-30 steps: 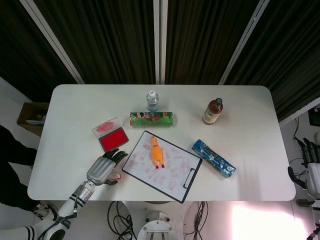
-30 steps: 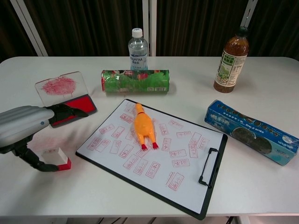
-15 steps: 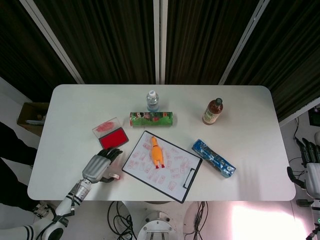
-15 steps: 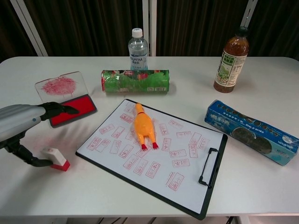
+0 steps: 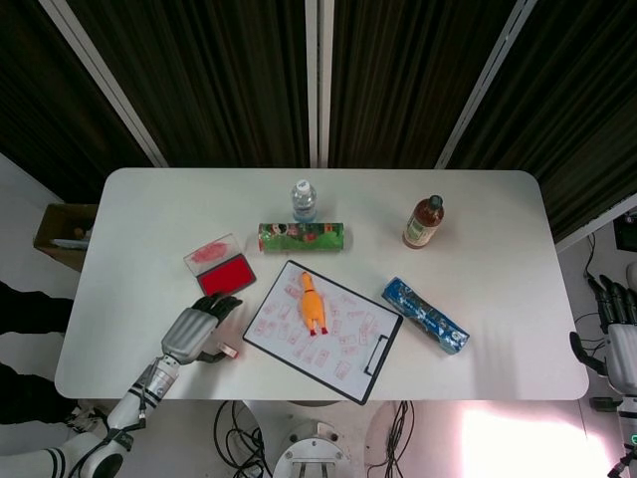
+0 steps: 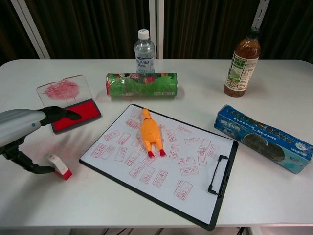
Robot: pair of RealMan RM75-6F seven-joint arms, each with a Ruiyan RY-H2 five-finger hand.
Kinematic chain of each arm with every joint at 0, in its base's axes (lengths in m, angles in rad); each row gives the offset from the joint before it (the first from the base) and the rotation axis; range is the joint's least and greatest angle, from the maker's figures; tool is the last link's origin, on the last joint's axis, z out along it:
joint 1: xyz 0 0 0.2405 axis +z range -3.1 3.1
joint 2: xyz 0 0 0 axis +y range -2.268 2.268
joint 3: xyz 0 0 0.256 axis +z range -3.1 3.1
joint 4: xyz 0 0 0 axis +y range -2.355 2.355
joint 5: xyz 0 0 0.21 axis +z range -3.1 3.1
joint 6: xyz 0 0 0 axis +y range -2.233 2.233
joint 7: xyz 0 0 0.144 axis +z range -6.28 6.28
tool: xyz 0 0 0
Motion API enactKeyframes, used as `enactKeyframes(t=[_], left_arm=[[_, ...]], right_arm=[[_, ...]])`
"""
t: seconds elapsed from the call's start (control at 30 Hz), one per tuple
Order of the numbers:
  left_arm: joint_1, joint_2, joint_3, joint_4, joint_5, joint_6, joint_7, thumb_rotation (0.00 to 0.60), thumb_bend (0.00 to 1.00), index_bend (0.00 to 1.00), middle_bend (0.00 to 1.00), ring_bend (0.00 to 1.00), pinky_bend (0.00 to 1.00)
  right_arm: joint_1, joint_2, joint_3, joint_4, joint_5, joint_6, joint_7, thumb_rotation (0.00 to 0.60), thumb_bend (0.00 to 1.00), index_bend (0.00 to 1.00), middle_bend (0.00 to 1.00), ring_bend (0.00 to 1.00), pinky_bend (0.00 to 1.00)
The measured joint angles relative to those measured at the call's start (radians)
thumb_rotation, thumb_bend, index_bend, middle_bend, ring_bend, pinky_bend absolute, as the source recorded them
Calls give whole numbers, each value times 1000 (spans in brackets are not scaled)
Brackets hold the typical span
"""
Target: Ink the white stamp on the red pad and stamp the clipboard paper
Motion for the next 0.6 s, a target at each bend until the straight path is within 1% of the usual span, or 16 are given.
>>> enactKeyframes(t=[0.1,0.3,0.4,0.6], left_arm=[[-3,-7,17,31,45,25,-20,600,187,202,180,47,166],[-5,-15,34,67,90,61,-20,600,211,293,251,46,166],[-5,-15,39,82,103,73,-1,600,228,322,280,46,166],[-3,2,48,71,103,75,12,600,240,351,320,47,166]], right_arm=[[0,1,-1,-2,-1,0,-2,600,294,0,0,0,0],[-2,6,0,-7,0,4,-2,600,294,0,0,0,0],[-2,8,0,-12,-2,4,-5,600,294,0,0,0,0],[2,7,-2,-15,-3,-5,-11,600,295,0,0,0,0]])
